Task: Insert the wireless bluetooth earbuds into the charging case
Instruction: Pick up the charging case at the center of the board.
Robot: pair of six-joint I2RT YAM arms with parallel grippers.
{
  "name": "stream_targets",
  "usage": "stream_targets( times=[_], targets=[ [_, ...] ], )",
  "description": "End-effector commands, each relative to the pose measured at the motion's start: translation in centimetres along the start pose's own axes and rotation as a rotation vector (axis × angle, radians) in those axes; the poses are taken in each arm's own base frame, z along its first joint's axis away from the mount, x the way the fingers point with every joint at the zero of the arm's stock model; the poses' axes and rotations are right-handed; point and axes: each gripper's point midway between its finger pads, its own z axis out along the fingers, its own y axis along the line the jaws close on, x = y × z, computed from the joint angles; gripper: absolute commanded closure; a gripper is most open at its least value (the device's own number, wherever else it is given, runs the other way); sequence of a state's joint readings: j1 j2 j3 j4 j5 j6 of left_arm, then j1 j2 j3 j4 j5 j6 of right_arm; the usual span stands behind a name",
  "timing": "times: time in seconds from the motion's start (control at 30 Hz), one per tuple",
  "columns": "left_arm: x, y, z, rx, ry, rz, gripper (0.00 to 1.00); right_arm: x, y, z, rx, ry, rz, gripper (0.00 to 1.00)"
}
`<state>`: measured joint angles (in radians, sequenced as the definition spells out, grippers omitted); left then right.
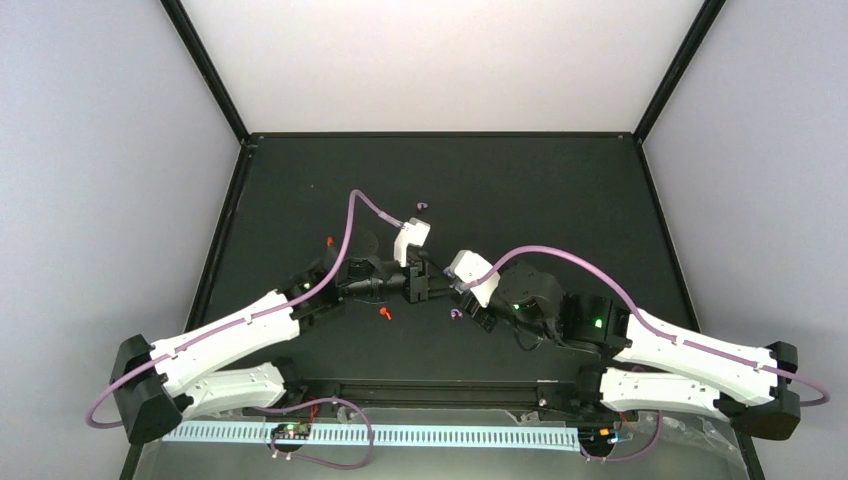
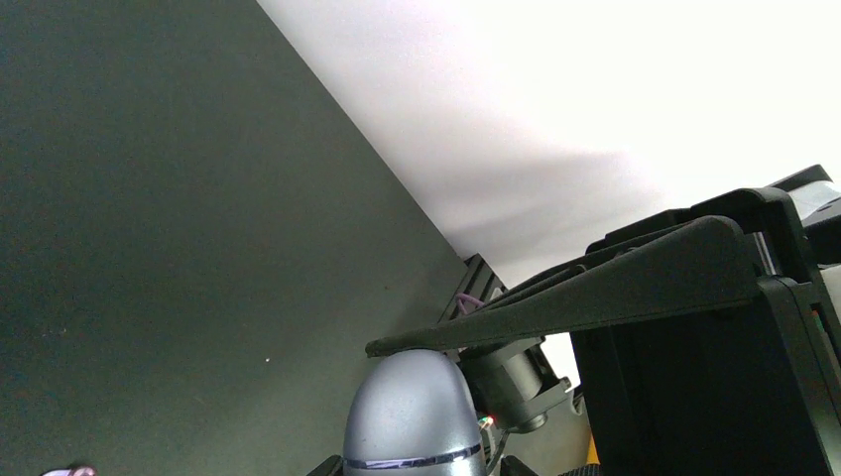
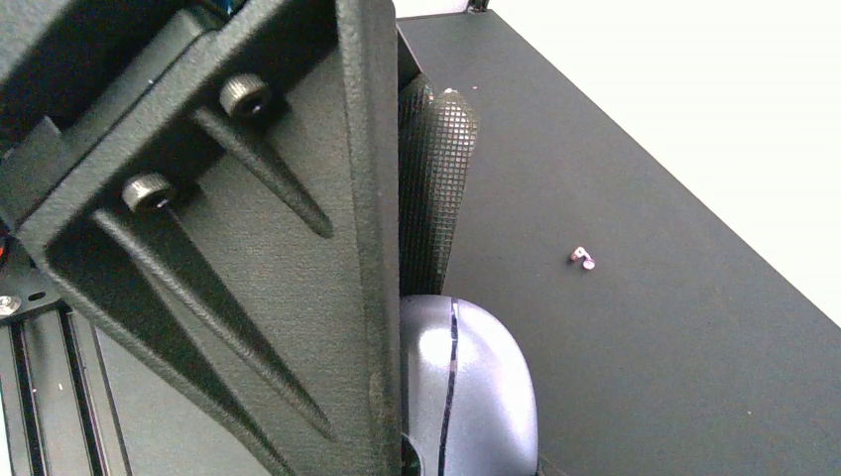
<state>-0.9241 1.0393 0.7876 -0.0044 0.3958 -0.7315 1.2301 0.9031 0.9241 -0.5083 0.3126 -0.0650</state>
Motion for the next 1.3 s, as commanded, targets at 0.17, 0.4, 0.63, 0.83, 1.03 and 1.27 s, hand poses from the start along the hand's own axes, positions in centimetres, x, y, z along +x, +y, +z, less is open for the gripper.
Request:
stream_targets(
  times=[0.17,0.4,0.63,0.83,1.03,1.27],
  targets=[
    [1.9,-1.2,0.8,0.073,0.097,-0.013,0.61,-2.2,-1.2,-0.5,0.052,-0.084,0.038,0.99],
    [1.9,-1.3,0.9,0.076,0.097,-0.007,0.75,-2.2,-1.2,-0.7,0.054,-0.089,0.038,0.99],
    [1.2,-1.5,0.2,0.068,0.056,0.011,0.93,-2.6,-1.0,-1.2,0.026,-0.095,0.067,0.54],
    [-0.5,-2.0,-0.9,0.049,-0.027,0.042,0.98,-4.0,-1.1,-2.9,-0.005,-0.14,0.12,0.17],
    [-2.8,-2.1,-3.4,0.007,-0.159,0.103,0.98,-7.8,-2.3,-6.4,-0.026,-0.281,0.248,0.04],
    [-3.0,-4.6,-8.8,0.1,-0.337,0.297,0.98,-14.0,-1.3,-10.6,-0.242,-0.469,0.394,0.03]
  ],
)
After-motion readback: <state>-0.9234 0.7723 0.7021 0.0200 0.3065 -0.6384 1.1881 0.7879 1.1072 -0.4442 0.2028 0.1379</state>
